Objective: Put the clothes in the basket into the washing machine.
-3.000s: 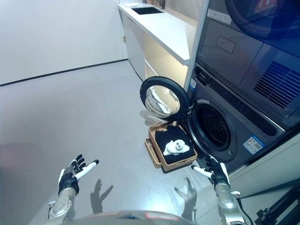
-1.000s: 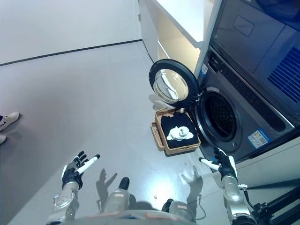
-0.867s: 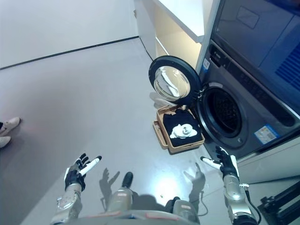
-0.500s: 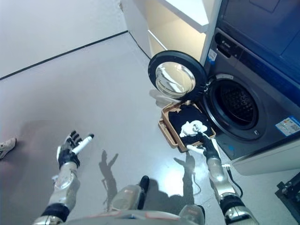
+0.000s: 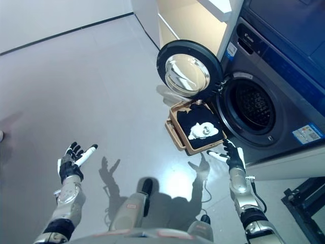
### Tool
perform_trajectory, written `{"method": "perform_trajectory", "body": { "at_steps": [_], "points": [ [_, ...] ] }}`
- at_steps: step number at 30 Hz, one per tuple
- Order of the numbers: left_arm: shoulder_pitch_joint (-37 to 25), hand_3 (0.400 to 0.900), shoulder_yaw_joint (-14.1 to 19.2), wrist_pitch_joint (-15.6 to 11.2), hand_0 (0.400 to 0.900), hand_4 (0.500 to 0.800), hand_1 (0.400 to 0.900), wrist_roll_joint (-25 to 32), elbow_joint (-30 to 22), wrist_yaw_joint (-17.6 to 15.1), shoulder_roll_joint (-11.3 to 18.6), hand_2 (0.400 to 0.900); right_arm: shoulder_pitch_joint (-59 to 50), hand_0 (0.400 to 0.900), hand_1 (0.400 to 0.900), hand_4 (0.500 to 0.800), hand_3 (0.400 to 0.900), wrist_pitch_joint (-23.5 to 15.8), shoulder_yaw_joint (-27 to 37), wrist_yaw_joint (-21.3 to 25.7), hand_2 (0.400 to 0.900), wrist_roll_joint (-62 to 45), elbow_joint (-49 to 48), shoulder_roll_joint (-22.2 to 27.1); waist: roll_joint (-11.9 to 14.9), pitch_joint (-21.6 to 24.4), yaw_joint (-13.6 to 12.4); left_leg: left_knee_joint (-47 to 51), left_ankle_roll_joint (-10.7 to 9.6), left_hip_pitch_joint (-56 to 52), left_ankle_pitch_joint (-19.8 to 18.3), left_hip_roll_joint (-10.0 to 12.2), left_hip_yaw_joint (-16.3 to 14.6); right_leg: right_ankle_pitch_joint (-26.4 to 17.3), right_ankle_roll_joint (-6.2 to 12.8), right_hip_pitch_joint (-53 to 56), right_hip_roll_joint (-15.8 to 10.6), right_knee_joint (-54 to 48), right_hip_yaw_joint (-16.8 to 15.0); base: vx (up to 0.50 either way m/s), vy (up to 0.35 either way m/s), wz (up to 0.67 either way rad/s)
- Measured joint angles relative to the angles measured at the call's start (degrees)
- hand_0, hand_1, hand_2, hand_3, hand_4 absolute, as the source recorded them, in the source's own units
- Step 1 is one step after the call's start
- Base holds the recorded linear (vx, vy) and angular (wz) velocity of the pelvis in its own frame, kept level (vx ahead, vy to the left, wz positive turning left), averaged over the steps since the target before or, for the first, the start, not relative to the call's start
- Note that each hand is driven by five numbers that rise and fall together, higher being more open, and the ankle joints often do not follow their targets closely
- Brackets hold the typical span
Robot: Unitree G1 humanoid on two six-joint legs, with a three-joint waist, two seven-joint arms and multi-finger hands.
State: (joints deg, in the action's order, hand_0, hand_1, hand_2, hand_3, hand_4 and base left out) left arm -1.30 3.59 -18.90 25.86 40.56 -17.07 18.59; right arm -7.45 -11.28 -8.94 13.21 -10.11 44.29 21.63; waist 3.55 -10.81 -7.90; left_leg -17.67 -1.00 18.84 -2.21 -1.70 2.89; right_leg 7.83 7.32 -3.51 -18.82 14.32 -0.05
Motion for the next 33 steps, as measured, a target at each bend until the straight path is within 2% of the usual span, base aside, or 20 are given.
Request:
{"method": "perform_trajectory", "body": {
  "at_steps": [1, 2, 3, 5, 6, 7, 8, 9, 12, 14, 17, 20, 21, 22, 24, 26, 28, 31, 32, 33],
  "points": [
    [0.2, 0.900, -0.6, 0.0, 0.900, 0.800, 0.900, 0.0, 0.1, 0.2, 0.2, 0.900, 0.0, 0.900, 0.900, 0.800, 0.900, 0.0, 0.1, 0.1, 0.900, -0.1, -0.3, -0.2, -0.7, 0.1, 0.4, 0.4, 0.3, -0.2, 0.3, 0.0, 0.0, -0.7, -1.04, -1.7, -0.8, 3.7, -0.7, 0.03, 0.309, -0.05],
    [0.0, 0.900, -0.6, 0.0, 0.900, 0.800, 0.900, 0.0, 0.0, 0.4, 0.1, 0.900, 0.9, 0.900, 0.900, 0.800, 0.900, -0.1, -0.1, -0.1, 0.900, 0.0, -0.5, -0.3, -0.8, 0.4, 0.6, 0.0, 1.5, -0.5, -0.2, -1.5, -1.6, -2.6, -2.45, -3.7, -1.1, 6.5, -2.2, 0.08, 0.459, -0.08],
    [0.3, 0.900, -0.6, 0.0, 0.900, 0.800, 0.900, -0.1, 0.2, 0.6, 0.3, 0.900, 0.6, 0.900, 0.900, 0.800, 0.900, -0.1, -0.2, 0.0, 0.900, -0.1, -0.5, -0.4, -1.3, 0.1, 1.1, 0.2, 2.4, -0.6, 0.1, -1.6, -1.8, -3.3, -2.97, -6.4, -2.3, 11.9, -3.2, 0.09, 0.268, -0.15],
    [0.8, 0.900, -0.6, 0.1, 0.900, 0.800, 0.900, 0.0, 1.2, 0.8, -0.1, 0.900, 1.5, 0.900, 0.900, 0.800, 0.900, -0.1, -0.5, -0.1, 0.900, 0.0, 0.3, -0.8, -2.0, -0.4, 2.1, 0.6, 4.5, -2.7, -0.2, -3.2, -3.5, -7.9, -3.64, -8.1, -4.6, 17.1, -2.1, 0.19, 0.359, -0.33],
    [1.2, 0.900, -0.4, 0.0, 0.900, 0.800, 0.900, 0.1, 1.3, 1.0, 0.2, 0.900, 1.7, 0.900, 0.900, 0.800, 0.900, 0.0, -0.6, -0.5, 0.900, 0.0, 0.6, -1.3, -2.3, -1.0, 2.3, 2.4, 5.6, -5.0, -0.2, -3.7, -4.4, -8.2, -2.95, -9.8, -4.7, 18.8, -1.8, 0.19, 0.179, -0.17],
    [1.8, 0.900, 0.0, 0.0, 0.900, 0.800, 0.900, 0.3, 1.7, 0.9, 0.3, 0.900, 1.4, 0.900, 0.900, 0.800, 0.900, 0.1, -1.0, -1.0, 0.900, 0.0, 0.7, -1.7, -3.4, -1.8, 1.9, 4.7, 5.9, -6.9, 0.7, -2.8, -5.4, -7.1, -2.55, -10.9, -3.5, 18.4, 0.0, 0.16, 0.015, 0.13],
    [2.4, 0.900, 0.5, -0.1, 0.900, 0.800, 0.900, 0.6, 1.9, 1.0, 0.2, 0.900, 1.3, 0.900, 0.900, 0.800, 0.900, 0.0, -1.1, -1.4, 0.900, 0.0, 0.6, -1.8, -4.0, -2.0, 2.1, 6.8, 6.2, -7.9, 1.2, -2.4, -5.8, -6.7, -1.85, -11.3, -2.8, 15.7, 3.1, 0.17, -0.031, 0.33],
    [2.4, 0.900, 0.8, -0.1, 0.900, 0.800, 0.900, 1.3, 2.0, 1.0, 0.2, 0.900, 1.1, 0.900, 0.900, 0.800, 0.900, 0.0, -1.1, -1.4, 0.900, 0.0, 0.6, -1.7, -4.3, -2.7, 2.6, 8.3, 6.3, -8.8, 1.8, -2.6, -5.8, -6.3, -1.29, -11.6, -1.5, 12.6, 4.0, 0.19, -0.053, 0.36],
    [1.4, 0.900, 1.2, -0.4, 0.900, 0.800, 0.900, 1.7, 4.9, 1.7, 0.2, 0.900, 1.0, 0.900, 0.900, 0.800, 0.900, 0.1, -1.0, -1.4, 0.900, -0.2, 1.1, -1.6, -4.3, -3.5, 5.0, 11.4, 6.8, -10.6, 3.5, -2.9, -4.5, -6.8, 0.98, -11.7, 2.2, 0.2, 3.5, 0.21, -0.080, 0.44],
    [0.6, 0.900, 1.2, -0.4, 0.900, 0.800, 0.900, 2.3, 7.6, 1.8, 0.1, 0.900, 0.9, 0.900, 0.900, 0.800, 0.900, 0.1, -1.0, -1.4, 0.900, -0.5, 1.2, -1.6, -3.5, -4.4, 6.4, 13.0, 6.6, -12.5, 4.0, -3.6, -3.6, -8.7, 2.80, -11.8, 3.2, -7.3, 1.4, 0.21, -0.125, 0.46],
    [0.7, 0.900, 1.1, -0.4, 0.900, 0.800, 0.900, 2.9, 7.6, 2.6, 0.1, 0.900, 1.0, 0.900, 0.900, 0.800, 0.900, 0.1, -1.0, -1.3, 0.900, -0.5, 1.1, -1.6, -1.9, -5.4, 8.3, 13.2, 5.7, -13.2, 3.7, -4.1, -1.1, -11.7, 2.86, -12.0, 3.7, -12.4, -1.3, 0.19, -0.173, 0.40],
    [0.6, 0.900, 1.0, -0.4, 0.900, 0.800, 0.900, 3.4, 7.6, 2.9, 0.2, 0.900, 1.4, 0.900, 0.900, 0.800, 0.900, 0.1, -1.0, -1.5, 0.900, -0.5, 1.1, -1.7, -0.1, -5.6, 8.4, 12.6, 2.3, -13.2, 2.6, -4.7, 2.3, -11.8, 2.51, -9.8, 3.7, -13.6, -3.0, 0.20, -0.244, 0.52],
    [0.6, 0.900, 1.0, -0.4, 0.900, 0.800, 0.900, 3.6, 7.7, 2.9, 0.1, 0.900, 1.1, 0.900, 0.900, 0.800, 0.900, 0.1, -0.9, -1.7, 0.900, -0.5, 1.2, -1.6, 0.0, -6.0, 8.2, 11.9, 1.3, -13.0, 1.8, -4.1, 3.8, -15.2, 3.00, -9.7, 4.2, -13.2, -3.6, 0.19, -0.307, 0.63],
    [0.6, 0.900, 0.8, -0.5, 0.900, 0.800, 0.900, 3.8, 7.9, 2.9, -0.3, 0.900, 0.7, 0.900, 0.900, 0.800, 0.900, 0.1, -1.0, -1.8, 0.900, -0.5, 1.4, -1.3, -0.6, -6.2, 8.2, 11.6, 0.0, -12.8, 1.4, -2.7, 5.0, -16.0, 2.25, -9.7, 5.7, -12.2, -3.2, 0.17, -0.306, 0.70],
    [1.1, 0.900, 0.6, -0.2, 0.900, 0.800, 0.900, 4.2, 7.1, 2.8, -0.9, 0.900, -1.2, 0.900, 0.900, 0.800, 0.900, 0.2, -1.5, -2.1, 0.900, -0.3, 1.2, -0.5, -2.2, -6.6, 7.7, 10.7, -2.3, -11.8, 0.3, 0.9, 6.6, -14.6, 0.11, -10.2, 9.4, -10.1, -1.5, 0.18, -0.330, 0.68],
    [1.1, 0.900, 0.2, -1.0, 0.900, 0.800, 0.900, 4.9, 4.7, 2.9, -1.8, 0.900, -2.7, 0.900, 0.900, 0.800, 0.900, 0.1, -1.8, -1.9, 0.900, 0.3, 1.0, 1.6, -2.9, -7.6, 7.5, 9.6, -4.0, -10.4, -0.3, 3.1, 9.0, -12.0, -1.65, -11.1, 11.6, -7.0, 1.5, 0.12, -0.234, 0.61],
    [-1.8, 0.900, -1.7, -1.2, 0.900, 0.800, 0.900, 5.7, 4.9, 2.8, -1.9, 0.900, -5.3, 0.900, 0.900, 0.800, 0.900, 0.2, -2.8, -1.3, 0.900, 1.3, 4.0, 3.6, -2.7, -8.2, 8.1, 9.1, -5.0, -9.3, -0.1, 3.7, 10.6, -9.3, -2.70, -12.9, 11.7, -3.1, 3.4, 0.06, -0.201, 0.71],
    [-4.6, 0.900, -4.7, -1.4, 0.900, 0.800, 0.900, 6.7, 4.6, 3.1, -2.4, 0.900, -10.1, 0.900, 0.900, 0.800, 0.900, 0.3, -4.4, 0.4, 0.900, 4.7, 6.5, 6.8, -3.4, -8.7, 8.4, 12.8, -5.7, -7.4, 2.1, 5.1, 12.6, -8.2, -3.31, -15.1, 11.6, -2.1, 6.3, -0.11, -0.145, 0.86],
    [-5.7, 0.900, -6.1, -1.4, 0.900, 0.800, 0.900, 6.8, 4.6, 2.9, -2.2, 0.900, -11.4, 0.900, 0.900, 0.800, 0.900, 0.3, -4.4, 1.5, 0.900, 5.1, 6.7, 7.2, -4.0, -8.9, 8.9, 13.6, -5.8, -5.3, 3.2, 5.7, 11.8, -8.3, -3.38, -16.5, 11.5, -1.7, 7.4, -0.11, -0.020, 0.32],
    [-7.3, 0.900, -7.4, -1.4, 0.900, 0.800, 0.900, 6.8, 4.5, 2.9, -1.9, 0.900, -12.5, 0.900, 0.900, 0.800, 0.900, 0.2, -4.5, 2.6, 0.900, 5.6, 6.8, 7.8, -4.0, -9.3, 9.4, 14.1, -4.7, -3.6, 3.9, 6.3, 9.5, -8.2, -3.54, -18.5, 10.4, -0.9, 8.6, -0.06, 0.027, -0.07]
  ]
}}
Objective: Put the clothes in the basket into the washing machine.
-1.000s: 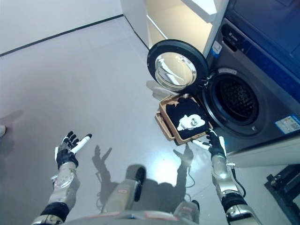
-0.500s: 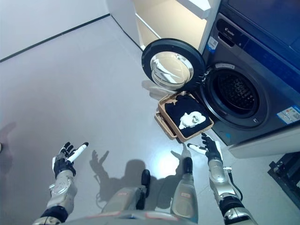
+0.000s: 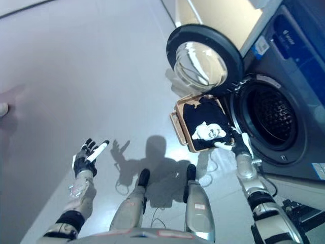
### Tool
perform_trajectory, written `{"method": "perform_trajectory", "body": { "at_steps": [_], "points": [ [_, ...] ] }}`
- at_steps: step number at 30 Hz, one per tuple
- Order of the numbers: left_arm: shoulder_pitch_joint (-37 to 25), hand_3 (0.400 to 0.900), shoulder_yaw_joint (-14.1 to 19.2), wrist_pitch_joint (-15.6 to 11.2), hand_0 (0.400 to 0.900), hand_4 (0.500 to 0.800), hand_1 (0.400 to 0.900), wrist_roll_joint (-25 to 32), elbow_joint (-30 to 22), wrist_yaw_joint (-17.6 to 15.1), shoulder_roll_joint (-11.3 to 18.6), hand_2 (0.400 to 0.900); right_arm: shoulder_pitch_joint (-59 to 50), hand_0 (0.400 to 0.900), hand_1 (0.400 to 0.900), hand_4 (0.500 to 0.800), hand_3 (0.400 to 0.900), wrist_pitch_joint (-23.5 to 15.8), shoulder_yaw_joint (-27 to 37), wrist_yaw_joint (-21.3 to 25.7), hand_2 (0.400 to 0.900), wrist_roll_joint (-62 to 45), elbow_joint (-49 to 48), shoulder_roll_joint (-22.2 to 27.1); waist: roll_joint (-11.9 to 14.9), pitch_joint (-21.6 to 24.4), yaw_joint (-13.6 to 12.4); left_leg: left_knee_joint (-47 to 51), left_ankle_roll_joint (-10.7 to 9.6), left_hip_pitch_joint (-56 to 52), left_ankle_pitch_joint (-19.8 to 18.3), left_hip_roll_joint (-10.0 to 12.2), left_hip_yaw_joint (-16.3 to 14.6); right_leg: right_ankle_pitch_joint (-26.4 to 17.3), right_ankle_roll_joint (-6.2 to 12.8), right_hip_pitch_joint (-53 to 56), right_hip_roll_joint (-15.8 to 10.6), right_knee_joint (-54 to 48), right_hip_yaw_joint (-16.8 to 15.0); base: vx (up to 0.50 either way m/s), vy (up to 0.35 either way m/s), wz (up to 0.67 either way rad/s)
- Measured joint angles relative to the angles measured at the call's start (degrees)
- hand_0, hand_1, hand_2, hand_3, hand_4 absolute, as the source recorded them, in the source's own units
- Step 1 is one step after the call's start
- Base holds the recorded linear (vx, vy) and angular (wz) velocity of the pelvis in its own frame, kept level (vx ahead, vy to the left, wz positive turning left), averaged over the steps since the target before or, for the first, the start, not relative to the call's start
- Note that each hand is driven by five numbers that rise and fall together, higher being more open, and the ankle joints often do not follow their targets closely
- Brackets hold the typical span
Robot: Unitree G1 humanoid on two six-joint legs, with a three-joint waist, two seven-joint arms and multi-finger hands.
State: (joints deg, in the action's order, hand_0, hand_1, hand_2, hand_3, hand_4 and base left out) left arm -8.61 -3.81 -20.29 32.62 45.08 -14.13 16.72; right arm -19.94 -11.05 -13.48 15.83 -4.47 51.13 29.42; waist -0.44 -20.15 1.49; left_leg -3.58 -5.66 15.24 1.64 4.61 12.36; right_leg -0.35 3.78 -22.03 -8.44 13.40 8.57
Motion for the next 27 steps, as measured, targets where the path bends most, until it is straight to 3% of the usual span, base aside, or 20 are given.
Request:
{"method": "perform_trajectory", "body": {
  "at_steps": [1, 2, 3, 8, 14, 22, 27],
  "points": [
    [-1.2, 0.900, -0.9, 0.0, 0.900, 0.800, 0.900, 0.0, -0.4, 0.0, 0.0, 0.900, -1.2, 0.900, 0.900, 0.800, 0.900, 0.0, -0.5, 0.5, 0.900, 0.7, 1.0, 0.4, 0.0, -0.6, 0.1, 0.0, 0.7, 1.4, 0.5, 0.5, -2.7, 0.0, 0.02, -1.9, -0.5, 0.8, 0.3, -0.03, 0.006, -0.05],
    [-1.6, 0.900, -1.6, 0.0, 0.900, 0.800, 0.900, 0.0, -1.2, 0.0, 0.0, 0.900, -3.5, 0.900, 0.900, 0.800, 0.900, 0.5, -2.2, 1.1, 0.900, 1.9, 1.8, 1.0, -0.3, -0.9, 0.0, 0.1, -0.5, 2.7, 1.6, 0.6, -3.8, 0.0, 0.14, -3.6, -0.8, 1.4, 0.1, -0.03, 0.026, -0.09],
    [-2.0, 0.900, -1.7, 0.0, 0.900, 0.800, 0.900, 0.0, -2.3, 0.0, -0.1, 0.900, -5.1, 0.900, 0.900, 0.800, 0.900, 0.6, -3.3, 1.4, 0.900, 3.1, 2.3, 1.2, -0.4, -1.9, 0.0, 0.4, -1.6, 3.5, 2.3, 0.2, -4.0, -0.1, 0.47, -4.6, -1.2, 1.7, -0.4, -0.04, 0.036, -0.04],
    [-3.3, 0.900, -2.3, -0.8, 0.900, 0.800, 0.900, 0.0, -9.1, -0.8, 0.2, 0.900, -14.4, 0.900, 0.900, 0.800, 0.900, 1.9, -10.0, 3.9, 0.900, 13.6, 8.8, 3.0, -3.0, -6.7, -2.4, 2.2, -0.7, 7.4, 4.6, -1.8, -4.0, -1.1, 1.84, -9.4, -3.1, 1.8, -1.3, -0.08, 0.040, 0.03],
    [-3.1, 0.900, -3.0, -1.4, 0.900, 0.800, 0.900, 1.2, -15.8, -2.6, 0.1, 0.900, -25.4, 0.900, 0.900, 0.800, 0.900, 5.3, -12.3, 6.6, 0.900, 22.7, 18.0, 7.1, -6.8, -9.7, -5.4, 2.5, -0.3, 13.1, 5.7, -2.9, -4.2, -1.4, 2.01, -16.2, -4.2, 3.3, -2.1, -0.06, 0.031, 0.02],
    [-4.9, 0.900, -4.9, -1.3, 0.900, 0.800, 0.900, 1.2, -17.5, -2.9, -0.4, 0.900, -28.3, 0.900, 0.900, 0.800, 0.900, 7.4, -12.3, 10.2, 0.900, 27.0, 20.0, 11.5, -6.8, -10.0, -5.6, 3.0, -0.2, 15.6, 6.5, -3.7, -4.1, -0.9, 2.65, -20.3, -4.8, 5.7, -3.4, 0.00, -0.016, 0.01],
    [-5.0, 0.900, -5.4, -1.4, 0.900, 0.800, 0.900, 1.2, -17.4, -3.0, -1.7, 0.900, -27.3, 0.900, 0.900, 0.800, 0.900, 7.2, -12.2, 10.5, 0.900, 27.1, 17.5, 11.8, -6.8, -10.0, -4.3, 3.4, -0.3, 15.5, 7.0, -3.7, -4.1, -0.7, 2.58, -20.3, -4.8, 5.8, -3.5, 0.02, -0.014, -0.03]
  ]
}}
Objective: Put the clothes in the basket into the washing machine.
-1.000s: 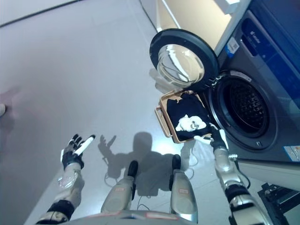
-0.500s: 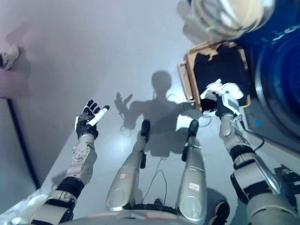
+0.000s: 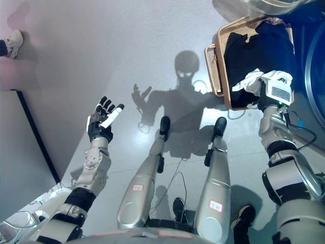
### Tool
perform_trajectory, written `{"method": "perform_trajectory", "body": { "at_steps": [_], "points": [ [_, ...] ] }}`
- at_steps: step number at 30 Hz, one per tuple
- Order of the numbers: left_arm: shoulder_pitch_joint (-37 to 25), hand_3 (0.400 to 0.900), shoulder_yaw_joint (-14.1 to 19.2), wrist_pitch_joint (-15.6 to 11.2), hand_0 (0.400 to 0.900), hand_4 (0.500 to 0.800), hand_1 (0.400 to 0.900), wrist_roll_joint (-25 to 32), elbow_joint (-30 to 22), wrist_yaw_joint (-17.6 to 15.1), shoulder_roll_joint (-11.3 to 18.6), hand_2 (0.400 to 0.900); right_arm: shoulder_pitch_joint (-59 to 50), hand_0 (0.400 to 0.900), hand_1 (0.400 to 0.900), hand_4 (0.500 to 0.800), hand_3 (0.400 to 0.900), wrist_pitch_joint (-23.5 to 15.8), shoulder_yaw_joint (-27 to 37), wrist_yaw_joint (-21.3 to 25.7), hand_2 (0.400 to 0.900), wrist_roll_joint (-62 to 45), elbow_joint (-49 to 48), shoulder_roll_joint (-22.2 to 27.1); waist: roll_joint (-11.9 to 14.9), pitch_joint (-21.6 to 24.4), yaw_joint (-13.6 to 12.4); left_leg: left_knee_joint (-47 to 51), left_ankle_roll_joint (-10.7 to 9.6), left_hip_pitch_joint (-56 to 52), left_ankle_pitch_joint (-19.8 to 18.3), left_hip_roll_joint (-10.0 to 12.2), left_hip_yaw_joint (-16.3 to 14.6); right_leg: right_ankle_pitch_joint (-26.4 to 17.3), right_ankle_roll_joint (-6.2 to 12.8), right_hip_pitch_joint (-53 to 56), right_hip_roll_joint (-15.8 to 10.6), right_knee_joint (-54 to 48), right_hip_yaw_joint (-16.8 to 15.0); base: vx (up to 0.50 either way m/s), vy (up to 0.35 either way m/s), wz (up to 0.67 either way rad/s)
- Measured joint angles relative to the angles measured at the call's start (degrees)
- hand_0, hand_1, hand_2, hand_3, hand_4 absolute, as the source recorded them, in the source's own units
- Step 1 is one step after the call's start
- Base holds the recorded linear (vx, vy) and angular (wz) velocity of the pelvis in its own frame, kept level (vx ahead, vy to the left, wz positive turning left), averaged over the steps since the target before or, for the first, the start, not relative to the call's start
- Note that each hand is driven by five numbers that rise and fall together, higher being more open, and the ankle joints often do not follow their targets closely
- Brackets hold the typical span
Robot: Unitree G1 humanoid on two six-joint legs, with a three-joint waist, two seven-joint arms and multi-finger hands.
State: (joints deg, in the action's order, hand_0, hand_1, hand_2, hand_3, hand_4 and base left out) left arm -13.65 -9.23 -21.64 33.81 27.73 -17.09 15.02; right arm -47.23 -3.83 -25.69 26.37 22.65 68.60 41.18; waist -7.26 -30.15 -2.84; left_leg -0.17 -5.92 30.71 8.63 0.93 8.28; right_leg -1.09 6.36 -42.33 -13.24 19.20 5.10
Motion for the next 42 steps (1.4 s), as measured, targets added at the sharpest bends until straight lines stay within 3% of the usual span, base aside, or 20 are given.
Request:
{"method": "perform_trajectory", "body": {
  "at_steps": [14, 22, 25, 32, 42],
  "points": [
    [-1.4, 0.900, 2.4, -0.3, 0.900, 0.800, 0.900, 0.0, 7.6, -1.6, 0.1, 0.900, 11.6, 0.900, 0.900, 0.800, 0.900, -1.4, 2.4, -0.2, 0.900, -4.6, -10.9, -4.3, 0.3, 0.0, 3.6, 1.7, 0.3, -8.8, 0.1, 0.7, -0.1, 0.0, 0.04, 8.8, 0.6, -1.6, 0.3, 0.01, -0.004, -0.04],
    [-1.3, 0.900, 2.4, -1.1, 0.900, 0.800, 0.900, 0.0, 7.6, -1.6, 0.8, 0.900, 6.6, 0.900, 0.900, 0.800, 0.900, -0.8, 1.7, 2.3, 0.900, -1.8, -2.3, -3.8, 0.3, 0.0, 3.1, 1.8, -0.1, -8.3, 0.4, 1.1, -0.3, -0.4, -0.39, 8.5, 1.0, -2.2, 0.4, -0.03, -0.005, 0.06],
    [-1.3, 0.900, 2.3, -1.2, 0.900, 0.800, 0.900, 0.0, 7.0, -1.5, 1.4, 0.900, 4.0, 0.900, 0.900, 0.800, 0.900, 0.3, 0.4, 3.4, 0.900, -0.1, -0.4, -1.3, 0.2, 0.0, 2.7, 2.5, -0.2, -6.7, 0.9, 1.1, -0.3, -0.5, -0.35, 6.5, 0.9, -2.2, 0.4, -0.02, -0.013, 0.08],
    [-1.4, 0.900, 1.2, -1.2, 0.900, 0.800, 0.900, 0.0, 7.0, -1.1, 1.5, 0.900, 1.2, 0.900, 0.900, 0.800, 0.900, 1.9, -0.1, 6.1, 0.900, 3.1, 1.9, 1.5, 0.0, -0.1, 0.8, 3.4, -0.4, -4.0, 1.4, 1.4, 0.2, -0.6, -0.38, 3.6, 1.1, -2.2, 1.1, 0.01, -0.022, 0.09],
    [-2.7, 0.900, 0.7, -2.2, 0.900, 0.800, 0.900, 0.0, 2.7, -1.1, 3.1, 0.900, -4.3, 0.900, 0.900, 0.800, 0.900, 0.5, -0.1, 6.4, 0.900, 1.6, 2.1, 2.9, -0.5, 0.0, -0.6, 3.8, -0.8, 2.1, 2.7, 1.3, 0.5, -0.5, -0.42, -3.9, 1.1, 0.1, 0.3, -0.01, -0.003, -0.07]
  ]
}}
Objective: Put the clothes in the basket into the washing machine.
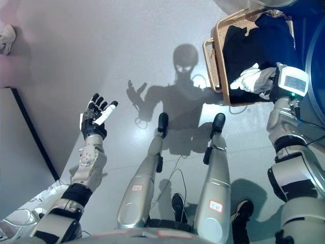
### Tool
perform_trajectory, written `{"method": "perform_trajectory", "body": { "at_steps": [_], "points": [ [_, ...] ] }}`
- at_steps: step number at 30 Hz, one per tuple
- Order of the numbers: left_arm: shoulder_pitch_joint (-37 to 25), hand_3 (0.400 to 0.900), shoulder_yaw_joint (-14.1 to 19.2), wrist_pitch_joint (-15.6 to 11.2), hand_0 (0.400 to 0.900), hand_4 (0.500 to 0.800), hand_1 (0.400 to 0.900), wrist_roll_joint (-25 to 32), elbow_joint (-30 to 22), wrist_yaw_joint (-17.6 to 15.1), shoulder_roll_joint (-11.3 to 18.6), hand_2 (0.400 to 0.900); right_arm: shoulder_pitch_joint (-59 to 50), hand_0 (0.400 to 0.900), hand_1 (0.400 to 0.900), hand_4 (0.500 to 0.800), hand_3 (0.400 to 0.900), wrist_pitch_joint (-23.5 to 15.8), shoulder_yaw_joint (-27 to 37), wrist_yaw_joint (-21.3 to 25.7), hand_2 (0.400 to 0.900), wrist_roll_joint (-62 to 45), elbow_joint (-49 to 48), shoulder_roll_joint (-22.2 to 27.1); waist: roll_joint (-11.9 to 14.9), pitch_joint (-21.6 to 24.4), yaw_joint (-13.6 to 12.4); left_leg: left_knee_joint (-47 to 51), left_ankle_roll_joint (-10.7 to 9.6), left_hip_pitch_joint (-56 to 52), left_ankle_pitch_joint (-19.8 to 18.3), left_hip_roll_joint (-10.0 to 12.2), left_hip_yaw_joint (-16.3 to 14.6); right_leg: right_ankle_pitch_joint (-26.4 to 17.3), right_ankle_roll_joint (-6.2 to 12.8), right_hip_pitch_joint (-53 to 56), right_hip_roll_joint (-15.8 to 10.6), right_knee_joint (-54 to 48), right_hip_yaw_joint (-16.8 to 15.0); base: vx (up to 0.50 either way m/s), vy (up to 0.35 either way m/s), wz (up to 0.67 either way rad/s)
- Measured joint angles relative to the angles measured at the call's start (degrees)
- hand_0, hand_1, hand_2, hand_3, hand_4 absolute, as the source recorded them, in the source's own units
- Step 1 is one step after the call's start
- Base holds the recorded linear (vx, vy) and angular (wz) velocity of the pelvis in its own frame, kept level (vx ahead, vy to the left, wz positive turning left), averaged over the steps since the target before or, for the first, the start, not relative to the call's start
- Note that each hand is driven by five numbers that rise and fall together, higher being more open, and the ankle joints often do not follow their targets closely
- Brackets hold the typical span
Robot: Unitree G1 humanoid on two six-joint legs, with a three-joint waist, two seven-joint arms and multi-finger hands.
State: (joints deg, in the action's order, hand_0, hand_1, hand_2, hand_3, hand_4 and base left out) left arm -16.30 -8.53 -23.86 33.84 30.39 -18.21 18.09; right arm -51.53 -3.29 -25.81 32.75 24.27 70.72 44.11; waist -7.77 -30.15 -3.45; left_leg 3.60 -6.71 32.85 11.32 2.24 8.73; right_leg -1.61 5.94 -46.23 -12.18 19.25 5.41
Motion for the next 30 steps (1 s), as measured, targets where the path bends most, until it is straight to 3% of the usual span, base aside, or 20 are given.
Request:
{"method": "perform_trajectory", "body": {
  "at_steps": [5, 6, 7, 8, 30],
  "points": [
    [0.0, 0.900, -0.1, -0.1, 0.900, 0.800, 0.900, 0.0, -2.5, 0.0, 0.0, 0.900, -0.6, 0.900, 0.900, 0.800, 0.900, -0.1, 0.0, -0.6, 0.900, -0.7, 1.3, -0.1, -0.1, -0.1, -0.2, -0.2, 0.0, 1.7, 0.2, -0.3, -0.6, 0.0, -0.08, -2.4, -0.1, 0.9, -0.8, -0.02, 0.023, -0.04],
    [0.0, 0.900, -0.1, -0.2, 0.900, 0.800, 0.900, 0.0, -2.9, 0.0, 0.1, 0.900, -1.2, 0.724, 0.724, 0.694, 0.724, 0.0, 0.0, -0.8, 0.724, -0.7, 2.4, -0.1, -0.1, -0.1, -0.2, -0.2, 0.0, 1.9, 0.2, -0.3, -0.8, 0.0, -0.08, -2.6, -0.1, 0.9, -1.0, 0.00, 0.000, 0.00],
    [0.0, 0.900, -0.1, -0.2, 0.900, 0.800, 0.900, 0.0, -3.0, 0.1, 0.1, 0.900, -1.5, 0.724, 0.724, 0.694, 0.724, 0.2, 0.0, -0.9, 0.724, -0.8, 2.8, 0.0, -0.1, -0.1, -0.3, -0.2, 0.0, 1.9, 0.2, -0.4, -0.9, 0.0, -0.08, -2.8, -0.1, 1.0, -1.3, -0.03, 0.034, -0.05],
    [0.0, 0.900, -0.1, -0.2, 0.900, 0.800, 0.900, 0.0, -3.1, 0.1, 0.1, 0.900, -1.9, 0.400, 0.400, 0.500, 0.400, 0.3, 0.0, -1.0, 0.400, -0.8, 3.2, 0.0, -0.1, -0.1, -0.4, -0.2, 0.0, 1.9, 0.2, -0.5, -1.1, 0.0, -0.07, -3.2, -0.1, 1.3, -1.5, -0.02, 0.044, -0.06],
    [0.7, 0.900, 1.5, -1.7, 0.900, 0.800, 0.900, -0.3, -8.9, 0.0, 1.5, 0.900, -6.3, 0.400, 0.400, 0.500, 0.400, 1.0, 0.1, -3.3, 0.400, -1.9, 3.5, 2.5, -0.1, -0.1, -0.9, -1.3, -0.1, 5.3, 0.5, -1.4, -2.2, 0.1, -0.36, -8.2, -0.7, 3.9, -3.4, -0.02, 0.001, -0.01]
  ]
}}
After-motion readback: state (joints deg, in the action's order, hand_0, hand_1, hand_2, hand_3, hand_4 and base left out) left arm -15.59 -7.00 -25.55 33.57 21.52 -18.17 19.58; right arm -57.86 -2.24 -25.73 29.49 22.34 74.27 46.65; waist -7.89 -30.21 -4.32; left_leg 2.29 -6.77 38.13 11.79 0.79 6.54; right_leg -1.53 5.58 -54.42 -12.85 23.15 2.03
